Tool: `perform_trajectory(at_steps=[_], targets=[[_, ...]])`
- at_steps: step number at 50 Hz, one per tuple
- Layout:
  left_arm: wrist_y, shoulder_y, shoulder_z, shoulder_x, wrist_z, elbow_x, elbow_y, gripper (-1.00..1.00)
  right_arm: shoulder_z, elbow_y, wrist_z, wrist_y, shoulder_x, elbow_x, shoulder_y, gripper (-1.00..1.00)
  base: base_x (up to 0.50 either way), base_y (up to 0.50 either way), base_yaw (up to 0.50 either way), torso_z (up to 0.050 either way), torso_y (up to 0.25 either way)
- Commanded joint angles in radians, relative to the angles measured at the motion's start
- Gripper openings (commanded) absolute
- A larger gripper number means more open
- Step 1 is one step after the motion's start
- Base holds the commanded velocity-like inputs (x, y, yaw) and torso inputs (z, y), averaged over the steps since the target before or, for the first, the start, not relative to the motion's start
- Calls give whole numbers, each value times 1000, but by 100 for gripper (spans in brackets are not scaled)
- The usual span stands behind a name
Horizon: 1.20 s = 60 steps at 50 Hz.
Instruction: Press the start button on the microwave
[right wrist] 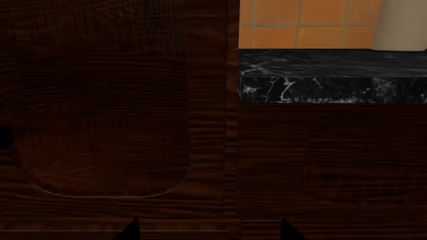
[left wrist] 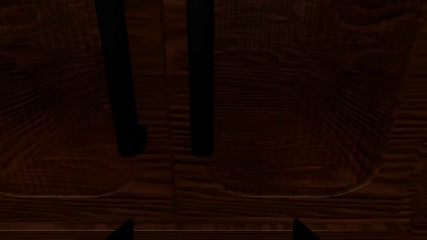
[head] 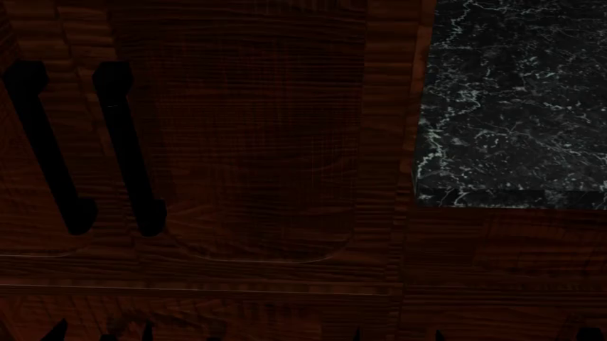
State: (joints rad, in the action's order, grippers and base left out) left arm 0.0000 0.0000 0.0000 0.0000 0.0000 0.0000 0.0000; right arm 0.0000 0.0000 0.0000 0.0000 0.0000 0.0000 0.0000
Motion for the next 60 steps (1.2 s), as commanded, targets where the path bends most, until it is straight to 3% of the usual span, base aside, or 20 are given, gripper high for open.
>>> perform_trajectory(at_steps=[1,6,23,52,60], targets=[[-6,2,14,-13,-14,-13,8,100,-23,-6,23,4,18,18,-1,100,0,0,0,0,0],[43,-16,48,-35,-56,10,-30,100,-41,19,44,-5,35,30,14,100,0,0,0,0,0],[9,-18,72,-67,-85,-37,-13,100,-74,15,60,-3,61,95,16,100,0,0,0,0,0],[23,-14,110,-101,-130,-63,-16,100,-111,23,90,-26,90,147,11,100,334,0,0,0,0],[25,-14,120,-108,-140,-70,-18,100,-118,26,101,-32,98,160,9,100,45,0,0,0,0]])
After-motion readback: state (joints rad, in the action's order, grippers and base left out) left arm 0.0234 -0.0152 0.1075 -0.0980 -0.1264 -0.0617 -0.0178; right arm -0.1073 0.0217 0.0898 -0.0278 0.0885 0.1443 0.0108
